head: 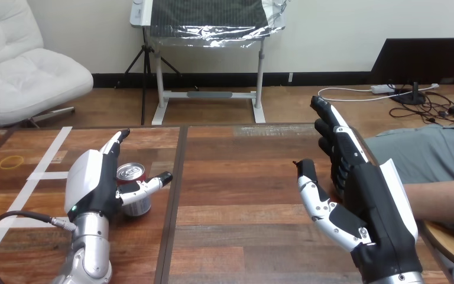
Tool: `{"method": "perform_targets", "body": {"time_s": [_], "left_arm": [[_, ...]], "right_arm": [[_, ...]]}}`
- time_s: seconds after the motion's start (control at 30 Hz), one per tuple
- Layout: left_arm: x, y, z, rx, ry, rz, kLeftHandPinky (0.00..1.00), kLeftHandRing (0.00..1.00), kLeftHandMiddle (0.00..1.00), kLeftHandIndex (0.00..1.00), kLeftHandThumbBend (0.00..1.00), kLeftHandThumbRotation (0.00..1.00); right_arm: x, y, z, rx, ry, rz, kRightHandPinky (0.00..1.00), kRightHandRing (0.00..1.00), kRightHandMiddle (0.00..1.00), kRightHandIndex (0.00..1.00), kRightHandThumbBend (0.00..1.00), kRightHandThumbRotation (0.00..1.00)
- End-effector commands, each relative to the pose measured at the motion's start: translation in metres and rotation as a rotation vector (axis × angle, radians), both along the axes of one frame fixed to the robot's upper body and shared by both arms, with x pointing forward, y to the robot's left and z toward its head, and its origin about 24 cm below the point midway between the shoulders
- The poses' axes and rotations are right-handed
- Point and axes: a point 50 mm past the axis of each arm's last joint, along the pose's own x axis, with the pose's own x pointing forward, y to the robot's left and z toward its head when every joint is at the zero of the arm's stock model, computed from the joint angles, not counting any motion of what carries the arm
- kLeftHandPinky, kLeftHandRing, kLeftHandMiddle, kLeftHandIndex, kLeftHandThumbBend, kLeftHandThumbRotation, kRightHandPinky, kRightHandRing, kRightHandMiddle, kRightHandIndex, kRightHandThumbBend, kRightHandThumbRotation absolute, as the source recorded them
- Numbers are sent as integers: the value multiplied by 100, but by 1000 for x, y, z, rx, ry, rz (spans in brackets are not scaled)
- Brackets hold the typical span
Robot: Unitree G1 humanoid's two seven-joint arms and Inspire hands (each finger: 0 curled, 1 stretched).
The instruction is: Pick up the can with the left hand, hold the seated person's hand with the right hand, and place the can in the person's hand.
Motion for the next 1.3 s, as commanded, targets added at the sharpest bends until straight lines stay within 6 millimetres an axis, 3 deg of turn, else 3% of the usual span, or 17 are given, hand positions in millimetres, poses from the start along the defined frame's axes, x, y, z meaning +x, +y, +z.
{"method": "perform_targets", "body": {"time_s": [0.0, 0.37, 0.87, 1.27], "left_arm": [[19, -4, 22, 7, -69, -9, 82, 89, 91, 91, 86, 43], [18, -3, 21, 5, -72, -10, 82, 89, 91, 91, 85, 41], [19, -2, 18, -34, -38, 40, 74, 82, 85, 84, 85, 37], [19, -2, 17, -50, -18, 45, 70, 75, 78, 78, 81, 27]], "right_arm": [[4, 1, 20, 8, -93, 7, 100, 100, 100, 95, 7, 0], [4, 0, 20, 4, -89, 14, 100, 100, 100, 95, 7, 0], [4, 0, 19, -6, -78, 16, 100, 100, 100, 94, 8, 0], [4, 0, 19, -19, -80, 24, 100, 100, 100, 93, 9, 0]]}}
